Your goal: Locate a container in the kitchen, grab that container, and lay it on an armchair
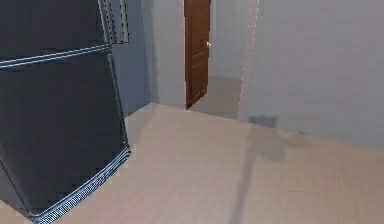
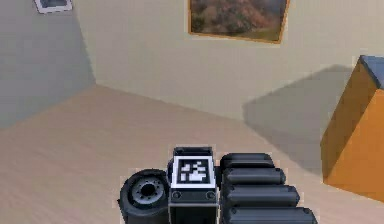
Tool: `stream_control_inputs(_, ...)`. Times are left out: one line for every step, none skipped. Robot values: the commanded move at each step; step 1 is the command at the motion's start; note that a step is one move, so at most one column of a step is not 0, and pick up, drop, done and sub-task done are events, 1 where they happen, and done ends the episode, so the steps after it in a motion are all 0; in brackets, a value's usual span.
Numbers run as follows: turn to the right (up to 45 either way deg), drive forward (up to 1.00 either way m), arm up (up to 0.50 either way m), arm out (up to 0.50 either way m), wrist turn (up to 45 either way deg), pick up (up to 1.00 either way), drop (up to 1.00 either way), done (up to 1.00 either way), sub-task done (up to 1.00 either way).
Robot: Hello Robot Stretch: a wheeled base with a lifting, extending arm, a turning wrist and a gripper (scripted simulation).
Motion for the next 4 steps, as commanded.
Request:
stream_control_inputs(0.0, 1.00, 0.00, 0.00, 0.0, 0.00, 0.00, 0.00, 0.00)
stream_control_inputs(0.0, 0.85, 0.00, 0.00, 0.0, 0.00, 0.00, 0.00, 0.00)
stream_control_inputs(0.0, 0.50, 0.00, 0.00, 0.0, 0.00, 0.00, 0.00, 0.00)
stream_control_inputs(21.0, 0.00, 0.00, 0.00, 0.0, 0.00, 0.00, 0.00, 0.00)
